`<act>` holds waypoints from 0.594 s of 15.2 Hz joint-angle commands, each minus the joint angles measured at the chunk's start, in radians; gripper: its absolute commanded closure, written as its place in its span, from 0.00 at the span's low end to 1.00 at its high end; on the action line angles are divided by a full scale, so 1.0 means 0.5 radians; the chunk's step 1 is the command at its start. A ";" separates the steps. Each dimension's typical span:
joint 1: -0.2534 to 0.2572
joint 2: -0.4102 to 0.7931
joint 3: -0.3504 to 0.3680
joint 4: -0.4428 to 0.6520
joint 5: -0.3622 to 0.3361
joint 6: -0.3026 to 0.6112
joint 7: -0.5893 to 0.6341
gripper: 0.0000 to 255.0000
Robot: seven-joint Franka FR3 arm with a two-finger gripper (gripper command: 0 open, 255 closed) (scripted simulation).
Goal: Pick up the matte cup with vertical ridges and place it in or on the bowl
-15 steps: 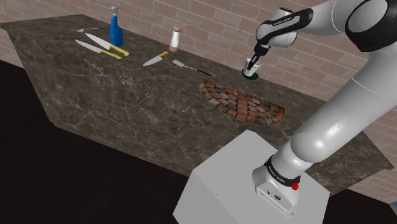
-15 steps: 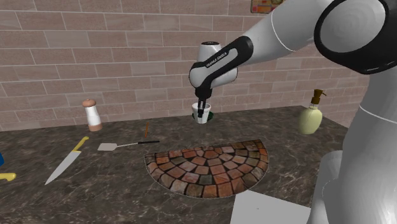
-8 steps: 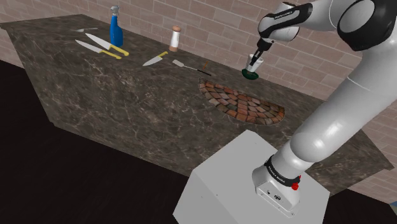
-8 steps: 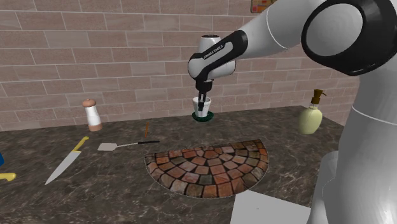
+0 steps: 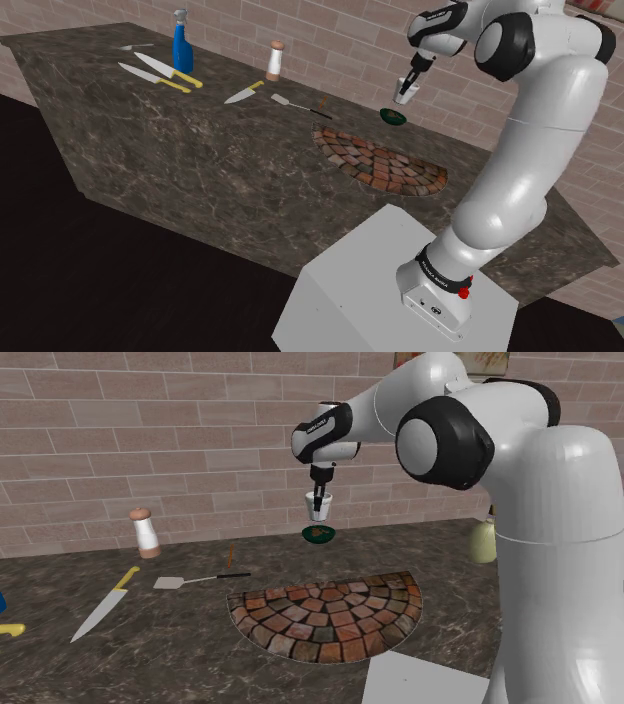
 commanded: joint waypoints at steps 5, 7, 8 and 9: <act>-0.389 0.576 0.081 0.888 0.288 -0.361 -0.191 1.00; -0.384 0.576 0.088 0.834 0.289 -0.307 -0.197 1.00; -0.380 0.577 0.090 0.808 0.291 -0.281 -0.201 1.00; -0.376 0.578 0.092 0.783 0.294 -0.255 -0.204 1.00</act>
